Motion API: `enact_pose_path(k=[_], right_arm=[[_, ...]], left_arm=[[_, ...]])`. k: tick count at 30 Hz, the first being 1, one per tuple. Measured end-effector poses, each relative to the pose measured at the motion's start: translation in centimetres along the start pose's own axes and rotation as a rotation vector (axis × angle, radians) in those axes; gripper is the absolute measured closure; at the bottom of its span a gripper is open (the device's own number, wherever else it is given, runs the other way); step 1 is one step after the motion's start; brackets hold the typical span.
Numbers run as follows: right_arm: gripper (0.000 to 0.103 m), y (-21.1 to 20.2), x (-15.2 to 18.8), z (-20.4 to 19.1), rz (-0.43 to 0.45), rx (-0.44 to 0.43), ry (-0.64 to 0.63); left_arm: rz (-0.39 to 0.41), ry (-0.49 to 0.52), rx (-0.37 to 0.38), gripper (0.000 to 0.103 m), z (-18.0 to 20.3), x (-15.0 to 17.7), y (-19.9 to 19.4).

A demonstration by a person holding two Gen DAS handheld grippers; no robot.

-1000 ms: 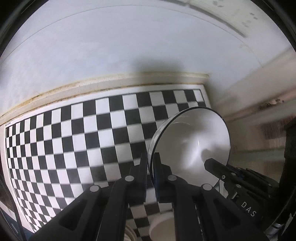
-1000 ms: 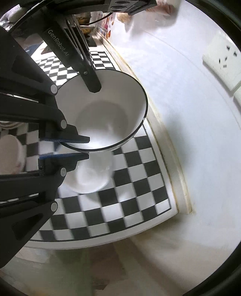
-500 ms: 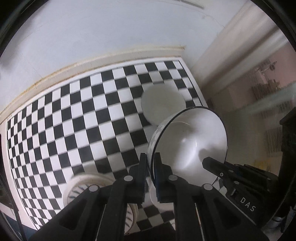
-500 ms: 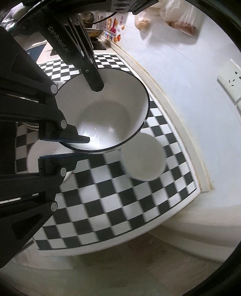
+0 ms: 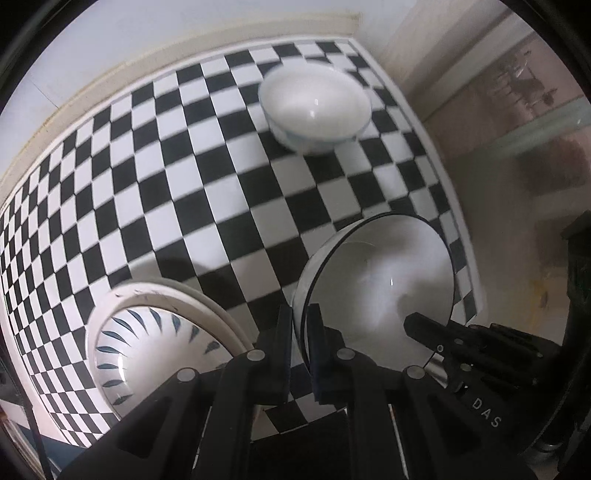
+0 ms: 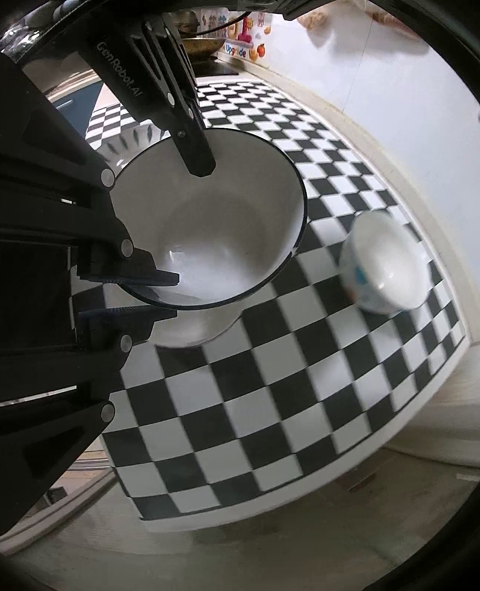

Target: Organize plates and bowls

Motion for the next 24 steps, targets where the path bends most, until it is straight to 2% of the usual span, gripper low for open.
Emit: enact_pose_path(k=[4,12,16,24], right_arm=[[0.092,1.7,0.3,1.1,-0.028,0.015,0.013],[0.092,3.4,0.5,1.9,-0.056,0.048,0.009],[0.091,3.6,0.2,1.2,-0.063,0.073,-0.011],[0.087,3.7,-0.9,0.3,-0.100,0.093,-0.027]], left_arm=[[-0.045,-0.010,0.005,0.097,0.0,0.5,1.8],[-0.106,0.001,-0.037,0.097,0.6,0.5,3.6],[-0.133,-0.015,-0.040,0.093,0.6,0.7,4.4],[-0.158,-0.022,-0.030,0.092,1.2,0.5,5.5]])
Point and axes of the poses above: each gripper's, at about its wrist camera, not at the fingertips, and y roughly the way its jaws point, z to its right, x to its underside, the point moved 1 cm from there along y, roughly the way its jaws point, and after that the axes turned 12 degrees about y, right-handed, at the moved point
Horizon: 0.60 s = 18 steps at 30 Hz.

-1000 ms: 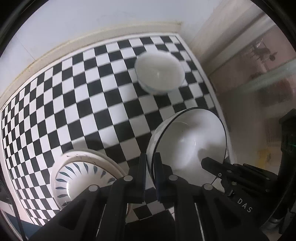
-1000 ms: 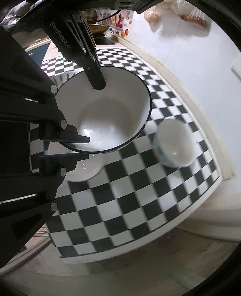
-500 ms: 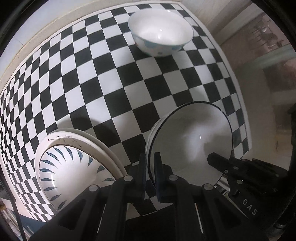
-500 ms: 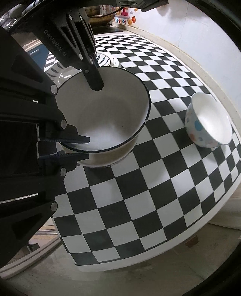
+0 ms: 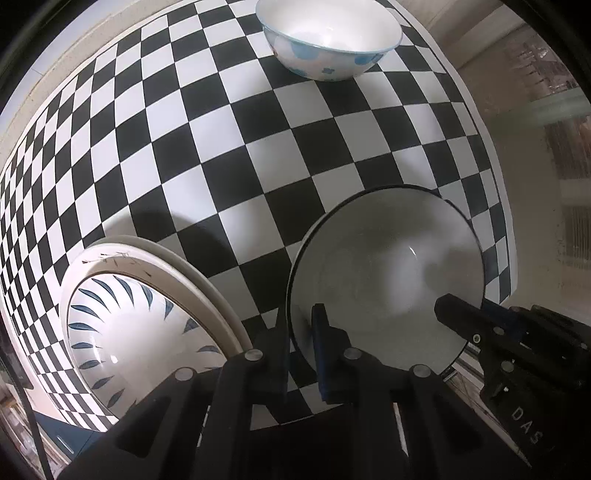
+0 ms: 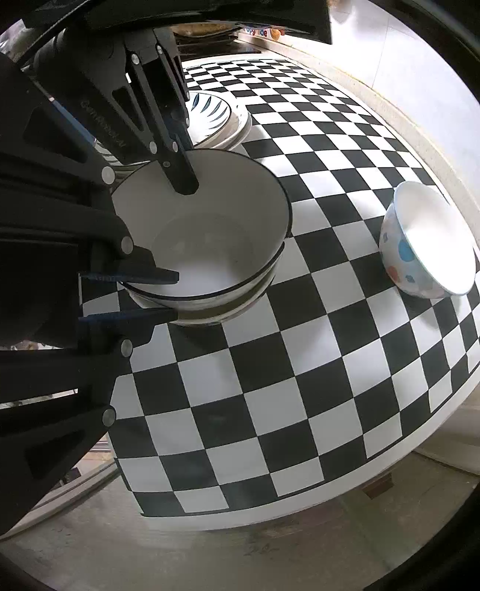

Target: Organize plates and bowls

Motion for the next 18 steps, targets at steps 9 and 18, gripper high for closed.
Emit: enact_pose_path(k=[9,18], right_arm=[[0.087,0.1,-0.1,0.3,-0.016,0.009,-0.013],[0.065,-3.5,-2.0,0.6,0.036,-0.047,-0.011]], left_arm=[[0.025,0.003,0.011,0.092,-0.7,0.4,-1.9],[0.163,-0.019,-0.016,0.084,-2.9,-1.7,-7.6]])
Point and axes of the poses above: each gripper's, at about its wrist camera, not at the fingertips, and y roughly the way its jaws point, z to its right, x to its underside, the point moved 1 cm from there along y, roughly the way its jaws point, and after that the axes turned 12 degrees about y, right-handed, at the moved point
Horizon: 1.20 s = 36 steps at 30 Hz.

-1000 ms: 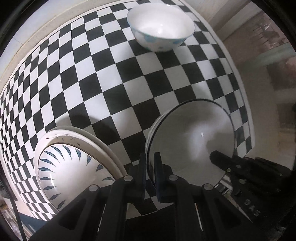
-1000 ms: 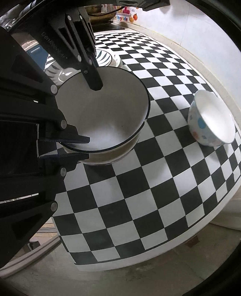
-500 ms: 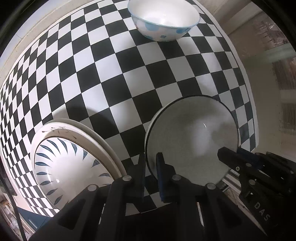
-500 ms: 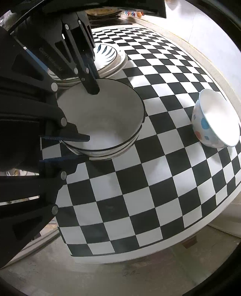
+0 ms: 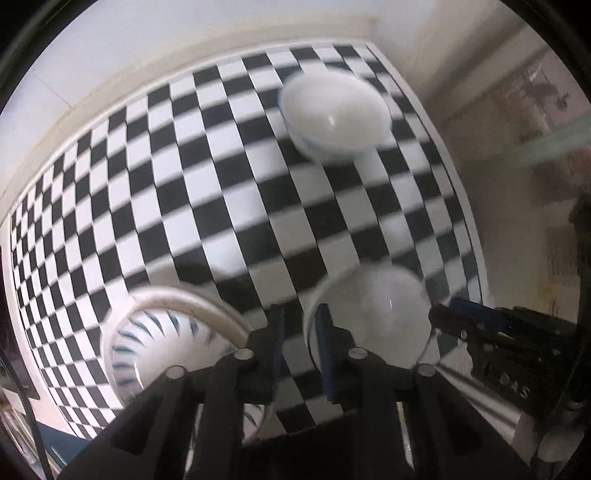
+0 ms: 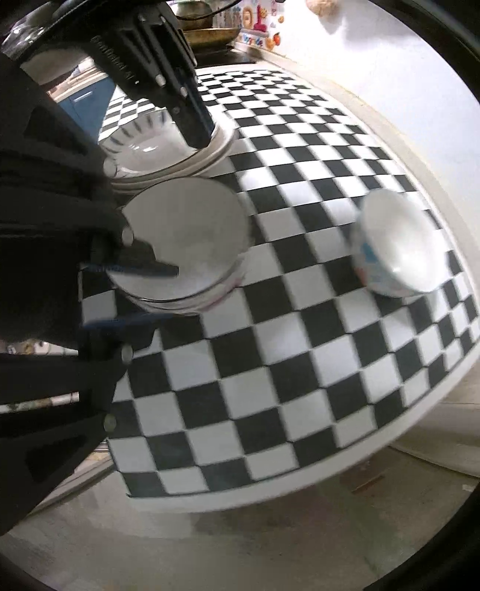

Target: Organize plates and bowls

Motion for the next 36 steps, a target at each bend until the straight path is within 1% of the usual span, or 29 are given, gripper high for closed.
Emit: enact_pose_path(k=[1,3,7,11,14,18,23,26,28,31,33,36], right_arm=[[0.053,-0.4,-0.6,-0.1,0.019,-0.016,0.000],[0.048,-1.0,-1.9,-0.2,0.042,-0.039,0.006],[0.048,-1.4,-5.1,-0.3,0.054,-0.094,0.052],[0.048,-1.3,-8.7,-1.0,0.062,-0.117,0.077],[0.048,-0.5,-11.7,-1.7,0.052,-0.122,0.092],[0.048,0.7,-14.8,-2.4,0.034,-0.107,0.104],[0.048,1.9,-17.2,-2.7,0.008,-0.079,0.107],[0.048,2.6,-17.9,-3.0,-0.006,-0.062,0.098],[0.048,3.0,-18.4,-3.0,-0.019,-0.056,0.097],[0.048,4.0,-19.0,-3.2,-0.032,-0.053,0.100],[0.048,4.3,-19.3,-3.0,-0.044,-0.057,0.104],[0.048,5.1,-19.5,-2.9,-0.061,-0.055,0.114]], left_arm=[[0.002,-0.011,0.002,0.083,-0.6,-0.7,0.0],[-0.001,-0.043,0.004,0.083,-1.8,-2.1,0.1],[-0.005,-0.097,0.025,0.083,-4.0,-5.9,0.4],[-0.007,-0.118,0.033,0.083,-5.2,-10.0,1.1],[-0.031,-0.116,0.043,0.083,-5.7,-13.3,2.1],[-0.065,-0.088,0.031,0.083,-5.7,-16.1,4.1],[-0.119,-0.064,0.032,0.083,-5.6,-17.6,6.6],[-0.141,-0.059,0.035,0.083,-5.5,-17.6,7.8],[-0.159,-0.069,0.050,0.083,-5.7,-17.6,8.7],[-0.168,-0.082,0.066,0.083,-6.2,-17.6,9.6],[-0.167,-0.094,0.098,0.083,-6.6,-17.6,10.1],[-0.159,-0.108,0.123,0.084,-7.3,-17.5,10.8]])
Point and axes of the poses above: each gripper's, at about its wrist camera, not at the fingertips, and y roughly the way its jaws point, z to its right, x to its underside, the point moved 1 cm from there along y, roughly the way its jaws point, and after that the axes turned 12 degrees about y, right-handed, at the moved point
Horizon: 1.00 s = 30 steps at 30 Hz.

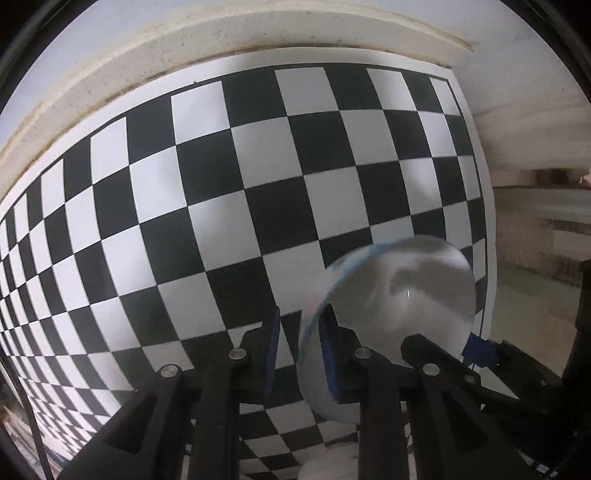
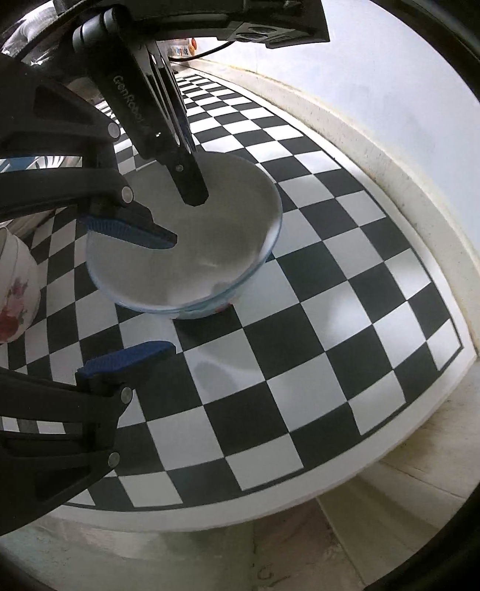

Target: Organize plates and bowls

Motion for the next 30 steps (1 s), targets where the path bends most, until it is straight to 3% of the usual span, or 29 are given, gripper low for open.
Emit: enact_pose_path(k=[5,10,20,30], right_arm=[[0.051,0.8,-0.2,-0.2,-0.016,-0.014,0.005],[0.092,1.0,-0.5,0.0,0.012,0.045,0.012],[0.095,0.4,0.0,0.5,0.020,0.053,0.011],[0.095,-2.9,2.2,-0.6,0.062,0.039,-0.021]], left_arm=[[-0.001,-0.030,0.039,0.089,-0.9,0.0,0.9],[0.014,-0.034,0.030,0.097,-0.9,0.2,0.8],[0.044,0.001,-0.011,0.097,0.6,0.7,-0.7],[0.107,0.034,-0.028,0.097,3.7,2.8,-3.2]])
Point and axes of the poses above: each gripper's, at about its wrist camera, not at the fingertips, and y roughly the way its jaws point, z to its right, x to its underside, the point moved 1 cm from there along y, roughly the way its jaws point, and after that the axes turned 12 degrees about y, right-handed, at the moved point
